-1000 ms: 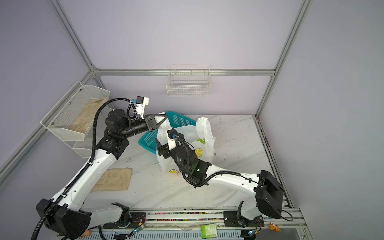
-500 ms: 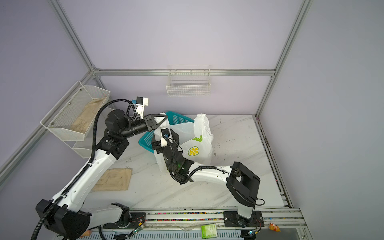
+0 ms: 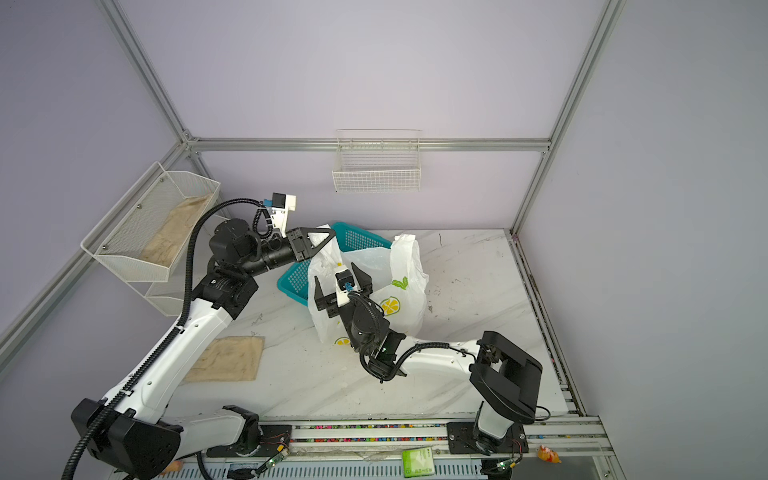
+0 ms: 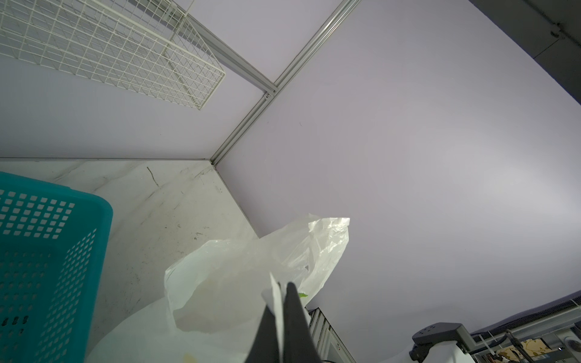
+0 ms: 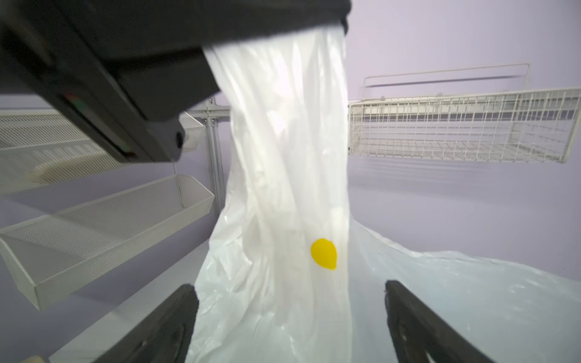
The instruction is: Place the fake fruits into the plastic bag and tie a complex knot
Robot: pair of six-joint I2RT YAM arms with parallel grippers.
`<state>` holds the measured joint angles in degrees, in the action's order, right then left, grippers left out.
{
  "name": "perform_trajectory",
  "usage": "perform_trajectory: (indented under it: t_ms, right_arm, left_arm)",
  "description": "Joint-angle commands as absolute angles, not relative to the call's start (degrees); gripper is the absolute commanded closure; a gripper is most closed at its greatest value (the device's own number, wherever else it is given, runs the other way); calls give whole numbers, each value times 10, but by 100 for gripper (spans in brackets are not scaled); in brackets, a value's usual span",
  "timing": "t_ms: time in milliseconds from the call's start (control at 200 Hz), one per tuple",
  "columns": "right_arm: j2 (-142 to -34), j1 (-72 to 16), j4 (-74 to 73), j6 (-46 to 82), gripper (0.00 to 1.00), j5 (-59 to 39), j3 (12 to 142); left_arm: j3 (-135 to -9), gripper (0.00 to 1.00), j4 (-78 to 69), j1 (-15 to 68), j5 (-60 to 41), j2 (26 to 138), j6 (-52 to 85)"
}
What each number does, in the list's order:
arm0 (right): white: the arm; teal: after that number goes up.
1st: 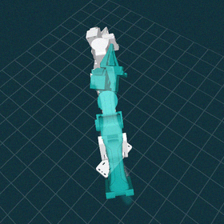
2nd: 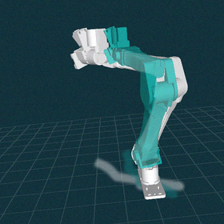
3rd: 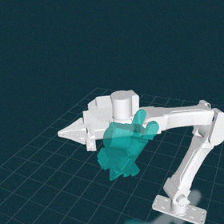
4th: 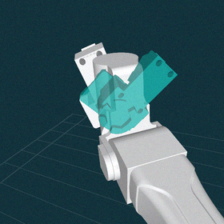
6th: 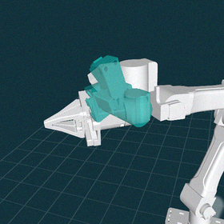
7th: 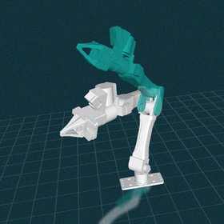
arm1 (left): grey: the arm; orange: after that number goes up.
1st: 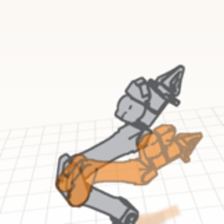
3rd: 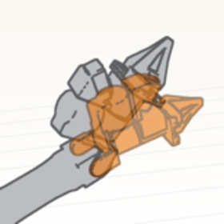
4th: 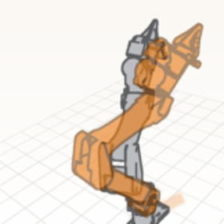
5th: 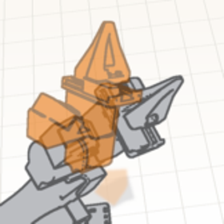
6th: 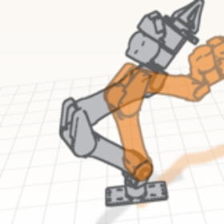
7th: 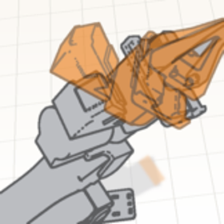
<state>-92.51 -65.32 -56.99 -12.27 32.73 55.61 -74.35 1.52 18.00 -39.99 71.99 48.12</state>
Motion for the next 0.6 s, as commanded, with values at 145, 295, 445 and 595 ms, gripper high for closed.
perform_trajectory:
  t_ms: [145, 295, 445, 595]
  right_arm:
    - [-948, -635, -618, -166, 3, 267, 598]
    - [-974, -615, -625, -163, 3, 232, 627]
    - [-1008, -606, -635, -160, 5, 232, 657]
    - [-1045, -600, -662, -141, 8, 258, 672]
  left_arm:
    - [-726, 100, -16, 176, -399, 707, 496]
    - [-726, 100, -16, 176, -401, 708, 501]
    - [-727, 100, -20, 176, -402, 706, 511]
    - [-726, 100, -33, 176, -409, 707, 533]
